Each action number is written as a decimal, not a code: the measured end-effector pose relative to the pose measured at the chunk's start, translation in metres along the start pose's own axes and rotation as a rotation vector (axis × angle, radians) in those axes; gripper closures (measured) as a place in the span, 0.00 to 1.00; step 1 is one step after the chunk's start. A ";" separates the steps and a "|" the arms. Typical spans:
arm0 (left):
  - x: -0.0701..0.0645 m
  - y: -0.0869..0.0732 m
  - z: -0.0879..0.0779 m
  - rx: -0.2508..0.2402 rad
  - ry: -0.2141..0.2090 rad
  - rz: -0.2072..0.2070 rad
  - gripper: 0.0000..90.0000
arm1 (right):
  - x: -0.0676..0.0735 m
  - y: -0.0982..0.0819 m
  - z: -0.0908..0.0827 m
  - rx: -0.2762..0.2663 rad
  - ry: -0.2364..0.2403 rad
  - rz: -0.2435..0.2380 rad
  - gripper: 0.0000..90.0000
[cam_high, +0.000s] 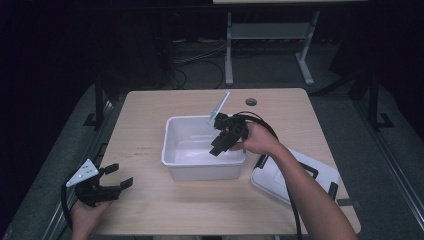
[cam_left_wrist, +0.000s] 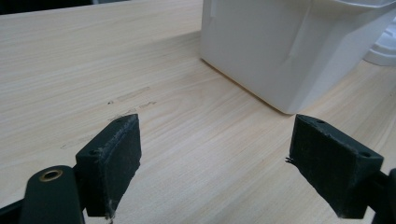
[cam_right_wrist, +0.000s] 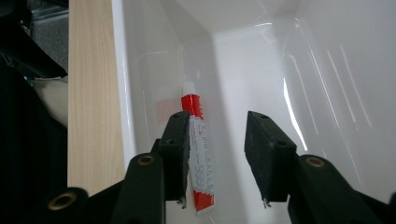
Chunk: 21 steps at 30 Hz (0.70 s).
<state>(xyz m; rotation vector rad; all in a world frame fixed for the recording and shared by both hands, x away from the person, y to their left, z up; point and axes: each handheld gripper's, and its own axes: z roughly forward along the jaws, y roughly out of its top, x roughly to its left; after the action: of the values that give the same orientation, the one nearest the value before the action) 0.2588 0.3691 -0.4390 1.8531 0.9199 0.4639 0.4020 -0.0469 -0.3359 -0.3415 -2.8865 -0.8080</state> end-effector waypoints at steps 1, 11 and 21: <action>0.000 0.000 0.000 0.000 0.000 -0.001 0.18 | 0.000 -0.001 -0.002 -0.004 -0.002 0.001 0.64; -0.001 0.000 0.001 0.005 -0.001 0.000 0.18 | 0.005 -0.010 -0.028 -0.044 -0.038 0.016 0.54; 0.000 0.000 0.001 0.010 -0.002 0.003 0.18 | 0.007 -0.021 -0.046 -0.050 -0.075 0.037 0.51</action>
<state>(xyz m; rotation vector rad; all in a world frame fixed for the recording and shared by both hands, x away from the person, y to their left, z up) 0.2593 0.3685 -0.4396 1.8635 0.9196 0.4602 0.3926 -0.0872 -0.3057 -0.4385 -2.9229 -0.8805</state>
